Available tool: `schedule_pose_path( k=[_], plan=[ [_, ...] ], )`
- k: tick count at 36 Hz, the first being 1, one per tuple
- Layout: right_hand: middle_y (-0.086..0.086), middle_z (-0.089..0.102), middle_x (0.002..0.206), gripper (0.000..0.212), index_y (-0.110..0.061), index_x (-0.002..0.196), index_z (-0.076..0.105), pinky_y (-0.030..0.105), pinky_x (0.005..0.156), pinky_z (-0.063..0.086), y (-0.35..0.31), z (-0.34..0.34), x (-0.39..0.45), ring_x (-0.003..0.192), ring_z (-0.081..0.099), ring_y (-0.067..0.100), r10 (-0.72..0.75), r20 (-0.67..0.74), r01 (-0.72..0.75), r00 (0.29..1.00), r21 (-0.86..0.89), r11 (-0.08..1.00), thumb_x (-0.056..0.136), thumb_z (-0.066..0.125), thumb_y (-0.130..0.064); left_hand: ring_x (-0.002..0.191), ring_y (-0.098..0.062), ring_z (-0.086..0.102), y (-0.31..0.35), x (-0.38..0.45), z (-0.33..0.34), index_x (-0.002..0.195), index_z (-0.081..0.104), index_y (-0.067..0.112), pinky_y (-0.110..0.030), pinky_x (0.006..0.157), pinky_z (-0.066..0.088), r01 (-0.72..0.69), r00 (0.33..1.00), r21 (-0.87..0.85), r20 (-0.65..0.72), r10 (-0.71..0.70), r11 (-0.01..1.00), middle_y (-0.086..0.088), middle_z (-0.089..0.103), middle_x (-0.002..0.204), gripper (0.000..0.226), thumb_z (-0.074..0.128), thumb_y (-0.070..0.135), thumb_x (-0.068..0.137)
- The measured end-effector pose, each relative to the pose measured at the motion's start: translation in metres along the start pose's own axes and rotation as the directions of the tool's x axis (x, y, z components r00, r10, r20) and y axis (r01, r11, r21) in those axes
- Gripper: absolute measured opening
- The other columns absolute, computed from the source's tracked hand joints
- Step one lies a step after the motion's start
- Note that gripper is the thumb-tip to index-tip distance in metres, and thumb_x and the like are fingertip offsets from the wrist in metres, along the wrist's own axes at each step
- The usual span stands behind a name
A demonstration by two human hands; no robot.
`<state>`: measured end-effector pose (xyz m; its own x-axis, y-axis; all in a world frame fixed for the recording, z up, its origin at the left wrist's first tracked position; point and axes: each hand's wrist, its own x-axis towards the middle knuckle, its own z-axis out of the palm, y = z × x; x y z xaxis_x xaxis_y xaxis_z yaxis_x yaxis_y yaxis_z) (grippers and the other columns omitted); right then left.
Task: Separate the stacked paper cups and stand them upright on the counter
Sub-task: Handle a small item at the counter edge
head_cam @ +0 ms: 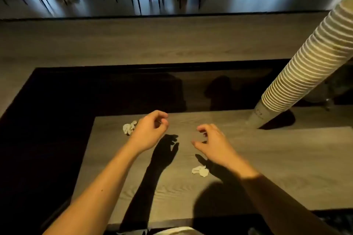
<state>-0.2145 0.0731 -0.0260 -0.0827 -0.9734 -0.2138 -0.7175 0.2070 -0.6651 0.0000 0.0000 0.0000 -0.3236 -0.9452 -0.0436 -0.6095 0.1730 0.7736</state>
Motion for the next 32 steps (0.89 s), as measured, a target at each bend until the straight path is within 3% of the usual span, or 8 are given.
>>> schedule_pose_path(
  k=[6,10,13,16,20,25,29,32],
  plan=[
    [0.000,0.044,0.133,0.056,-0.026,0.135,0.051,0.037,0.106,0.044,0.023,0.045,-0.010,0.123,0.048,0.019,0.241,0.206,-0.223,0.948,-0.106,0.969,0.085,0.076,-0.035,0.090,-0.011,0.060,-0.048,-0.001,0.025,0.120,0.062,0.015,-0.025,0.078,0.046,0.058,0.997,0.146,0.039,-0.064,0.988,-0.001,0.065,0.107,0.026,0.054,0.024,0.097],
    [0.012,0.037,0.134,0.069,-0.028,0.134,0.048,0.040,0.100,0.045,0.036,0.068,-0.009,0.122,0.044,0.034,0.251,0.311,-0.143,0.917,-0.330,0.933,0.076,0.081,-0.046,0.120,-0.027,0.046,-0.075,0.007,0.033,0.126,0.058,0.016,-0.035,0.099,0.038,-0.005,0.999,0.404,0.051,-0.017,0.915,-0.008,0.057,0.125,0.034,0.058,0.024,0.093],
    [0.012,0.036,0.127,0.061,-0.024,0.131,0.050,0.031,0.089,0.048,0.049,0.087,-0.007,0.112,0.050,0.032,0.262,0.340,-0.122,0.903,-0.381,0.916,0.079,0.079,-0.034,0.132,-0.037,0.030,-0.091,0.013,0.029,0.136,0.048,0.021,-0.043,0.110,0.029,0.020,0.999,0.597,0.019,-0.039,0.802,-0.012,0.040,0.146,0.050,0.063,0.029,0.089],
    [0.011,0.040,0.120,0.037,-0.016,0.124,0.059,0.005,0.065,0.037,0.059,0.101,-0.010,0.103,0.058,0.026,0.226,0.291,-0.106,0.930,-0.377,0.920,0.090,0.065,-0.005,0.141,-0.048,0.014,-0.112,0.019,0.023,0.146,0.032,0.031,-0.056,0.115,0.019,0.133,0.977,0.696,0.027,-0.212,0.705,-0.018,0.014,0.159,0.069,0.067,0.032,0.087],
    [0.010,0.043,0.114,0.029,-0.011,0.120,0.060,0.017,0.073,0.047,0.059,0.109,-0.006,0.103,0.060,0.027,0.228,0.257,-0.126,0.939,-0.361,0.924,0.093,0.058,-0.001,0.138,-0.050,0.017,-0.139,0.021,0.020,0.146,0.028,0.030,-0.057,0.110,0.032,0.183,0.926,0.653,0.136,-0.352,0.735,-0.020,0.009,0.157,0.067,0.062,0.021,0.089],
    [0.005,0.046,0.096,0.016,-0.008,0.105,0.069,0.024,0.074,0.037,0.048,0.112,-0.005,0.097,0.058,0.031,0.245,0.178,-0.182,0.953,-0.308,0.934,0.095,0.056,-0.007,0.127,-0.039,0.031,-0.160,0.018,0.024,0.140,0.041,0.015,-0.047,0.107,0.039,0.110,0.970,0.594,0.109,-0.216,0.797,-0.017,0.030,0.145,0.060,0.059,-0.001,0.086],
    [0.018,0.065,0.109,0.019,0.003,0.106,0.070,0.032,0.093,0.037,0.043,0.108,-0.006,0.109,0.053,0.032,0.210,0.211,-0.164,0.954,-0.218,0.962,0.088,0.067,-0.001,0.118,-0.031,0.045,-0.162,0.016,0.028,0.127,0.053,0.012,-0.044,0.103,0.044,0.093,0.975,0.461,0.139,-0.175,0.882,-0.013,0.045,0.128,0.042,0.057,0.000,0.087],
    [0.011,0.064,0.090,0.022,-0.006,0.089,0.071,0.033,0.080,0.040,0.040,0.099,-0.010,0.090,0.055,0.028,0.205,0.193,-0.176,0.959,-0.161,0.971,0.082,0.057,-0.022,0.109,-0.028,0.054,-0.148,0.015,0.038,0.112,0.060,0.017,-0.041,0.095,0.047,0.079,0.978,0.358,0.152,-0.141,0.930,-0.009,0.052,0.118,0.033,0.054,-0.002,0.086]
  ],
)
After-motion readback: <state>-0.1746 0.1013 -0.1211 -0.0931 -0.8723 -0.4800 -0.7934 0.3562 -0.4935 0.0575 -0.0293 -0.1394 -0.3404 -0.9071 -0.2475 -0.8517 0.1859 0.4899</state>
